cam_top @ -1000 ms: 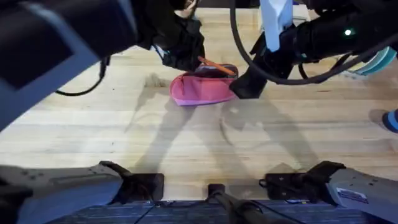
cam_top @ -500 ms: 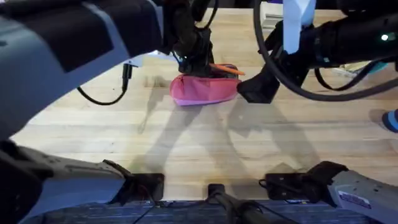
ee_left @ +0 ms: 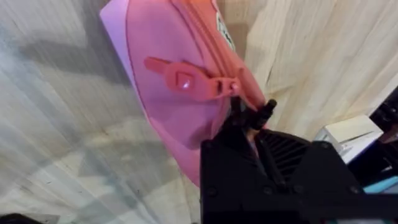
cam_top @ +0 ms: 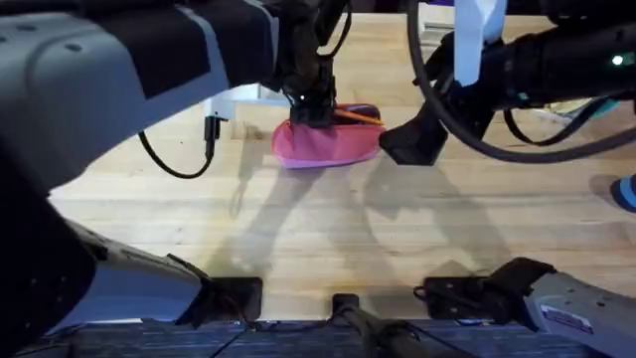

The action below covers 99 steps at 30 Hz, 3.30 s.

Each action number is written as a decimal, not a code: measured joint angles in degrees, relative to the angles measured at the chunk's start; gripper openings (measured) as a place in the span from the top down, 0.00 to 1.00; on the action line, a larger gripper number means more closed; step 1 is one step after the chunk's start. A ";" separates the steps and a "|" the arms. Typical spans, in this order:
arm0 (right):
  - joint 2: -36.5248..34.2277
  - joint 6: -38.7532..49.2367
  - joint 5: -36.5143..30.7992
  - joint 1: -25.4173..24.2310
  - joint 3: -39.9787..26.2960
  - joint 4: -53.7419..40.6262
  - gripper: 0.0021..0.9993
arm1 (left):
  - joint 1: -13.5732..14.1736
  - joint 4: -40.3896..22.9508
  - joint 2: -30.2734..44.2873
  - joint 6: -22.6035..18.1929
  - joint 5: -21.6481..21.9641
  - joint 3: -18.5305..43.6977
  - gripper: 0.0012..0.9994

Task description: Unzip the bag, pick up the pens from the table one at a time and place them inside, then zip the bag closed.

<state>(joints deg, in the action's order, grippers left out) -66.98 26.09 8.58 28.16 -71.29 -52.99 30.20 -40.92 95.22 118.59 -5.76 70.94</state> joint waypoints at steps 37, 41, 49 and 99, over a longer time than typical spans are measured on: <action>0.00 0.07 0.00 -0.02 0.00 0.00 0.00 | 0.02 -6.01 -0.01 0.57 4.31 0.06 0.95; 0.00 0.08 0.00 0.00 0.00 0.00 0.00 | -0.02 -5.77 -0.02 0.68 4.97 0.06 0.65; 0.00 0.07 0.00 -0.02 0.00 0.00 0.00 | -0.16 -5.73 0.00 0.81 5.93 0.09 0.16; 0.00 0.07 -2.62 0.00 0.00 0.00 0.00 | -0.42 -4.86 -18.99 -49.47 15.32 0.09 0.01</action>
<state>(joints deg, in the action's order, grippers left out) -66.98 26.15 5.96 28.16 -71.29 -52.99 29.78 -45.78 76.23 69.11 9.56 71.02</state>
